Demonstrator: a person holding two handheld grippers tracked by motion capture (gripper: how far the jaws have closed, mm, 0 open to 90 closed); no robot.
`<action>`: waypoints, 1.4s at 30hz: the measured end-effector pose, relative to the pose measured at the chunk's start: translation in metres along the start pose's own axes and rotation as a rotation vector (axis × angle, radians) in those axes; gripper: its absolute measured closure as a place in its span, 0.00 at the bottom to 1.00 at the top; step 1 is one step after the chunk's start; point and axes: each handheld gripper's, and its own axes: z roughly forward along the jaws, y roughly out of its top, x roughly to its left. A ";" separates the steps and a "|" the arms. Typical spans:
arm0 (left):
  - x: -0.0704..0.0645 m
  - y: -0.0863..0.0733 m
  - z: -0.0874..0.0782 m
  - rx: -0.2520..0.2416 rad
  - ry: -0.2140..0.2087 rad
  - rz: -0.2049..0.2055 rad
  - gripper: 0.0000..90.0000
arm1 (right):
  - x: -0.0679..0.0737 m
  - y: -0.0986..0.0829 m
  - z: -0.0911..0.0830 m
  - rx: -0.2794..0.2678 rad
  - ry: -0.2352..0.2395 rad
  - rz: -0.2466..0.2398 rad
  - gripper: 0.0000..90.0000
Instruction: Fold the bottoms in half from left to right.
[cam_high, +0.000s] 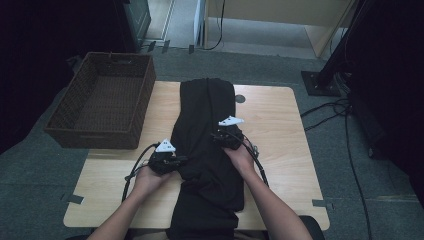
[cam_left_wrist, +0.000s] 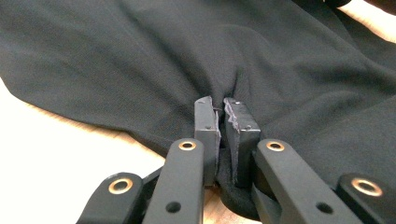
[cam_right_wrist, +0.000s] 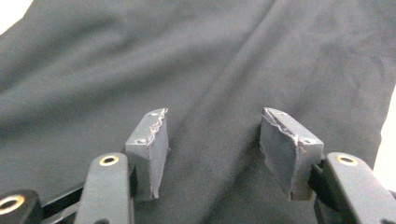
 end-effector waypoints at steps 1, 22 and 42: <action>0.000 0.000 0.000 -0.002 0.004 0.001 0.94 | 0.000 -0.001 0.001 -0.010 0.016 0.019 0.47; -0.010 -0.011 -0.013 0.038 -0.055 -0.017 0.92 | 0.007 -0.020 -0.026 0.027 0.133 0.047 1.00; 0.022 0.050 -0.003 -0.048 -0.023 -0.001 0.67 | 0.022 -0.054 -0.074 0.096 0.213 -0.003 0.90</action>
